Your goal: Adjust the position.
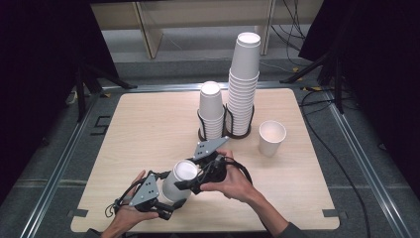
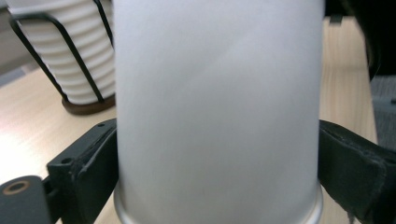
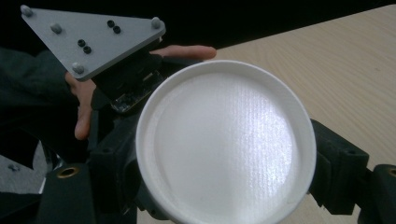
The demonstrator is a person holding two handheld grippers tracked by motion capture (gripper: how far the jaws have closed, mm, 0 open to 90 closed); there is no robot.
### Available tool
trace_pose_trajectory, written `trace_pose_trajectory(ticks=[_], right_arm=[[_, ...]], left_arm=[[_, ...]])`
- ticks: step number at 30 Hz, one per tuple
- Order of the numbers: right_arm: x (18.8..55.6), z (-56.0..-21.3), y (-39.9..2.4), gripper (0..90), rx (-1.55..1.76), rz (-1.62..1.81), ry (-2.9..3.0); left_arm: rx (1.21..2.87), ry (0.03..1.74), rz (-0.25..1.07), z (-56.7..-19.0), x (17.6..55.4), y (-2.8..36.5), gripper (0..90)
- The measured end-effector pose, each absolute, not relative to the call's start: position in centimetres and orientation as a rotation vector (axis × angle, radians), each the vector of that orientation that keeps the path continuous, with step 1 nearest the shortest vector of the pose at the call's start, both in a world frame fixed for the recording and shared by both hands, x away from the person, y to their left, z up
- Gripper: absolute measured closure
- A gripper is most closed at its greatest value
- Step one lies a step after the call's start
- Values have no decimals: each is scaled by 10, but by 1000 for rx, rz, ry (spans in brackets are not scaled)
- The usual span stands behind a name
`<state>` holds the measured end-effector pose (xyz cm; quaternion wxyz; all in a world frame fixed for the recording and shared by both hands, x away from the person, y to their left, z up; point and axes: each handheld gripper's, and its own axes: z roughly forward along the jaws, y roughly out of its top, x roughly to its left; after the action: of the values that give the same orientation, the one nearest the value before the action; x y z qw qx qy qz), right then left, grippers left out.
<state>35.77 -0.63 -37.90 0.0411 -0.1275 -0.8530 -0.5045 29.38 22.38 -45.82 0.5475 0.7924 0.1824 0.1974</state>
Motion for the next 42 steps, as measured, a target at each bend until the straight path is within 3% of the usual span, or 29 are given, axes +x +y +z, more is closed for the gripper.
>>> trace_pose_trajectory(ticks=[5, 9, 15, 19, 27, 42], right_arm=[[364, -378, -16, 240, -421, -1606, -2525], [367, -377, -24, 241, -459, -1601, -2567], [372, -371, -38, 241, -542, -1671, -2507], [372, -368, -39, 241, -511, -1724, -2472], [368, -366, -33, 241, -495, -1760, -2347], [366, -373, -18, 242, -485, -1762, -2289]], left_arm=[[1791, 439, 457, -455, 294, 226, 61], [1744, 469, 449, -452, 295, 232, 147], [1711, 500, 437, -451, 299, 238, 145], [1689, 489, 411, -450, 298, 237, 131], [1656, 494, 415, -450, 299, 233, 3], [1692, 480, 406, -450, 295, 230, 37]])
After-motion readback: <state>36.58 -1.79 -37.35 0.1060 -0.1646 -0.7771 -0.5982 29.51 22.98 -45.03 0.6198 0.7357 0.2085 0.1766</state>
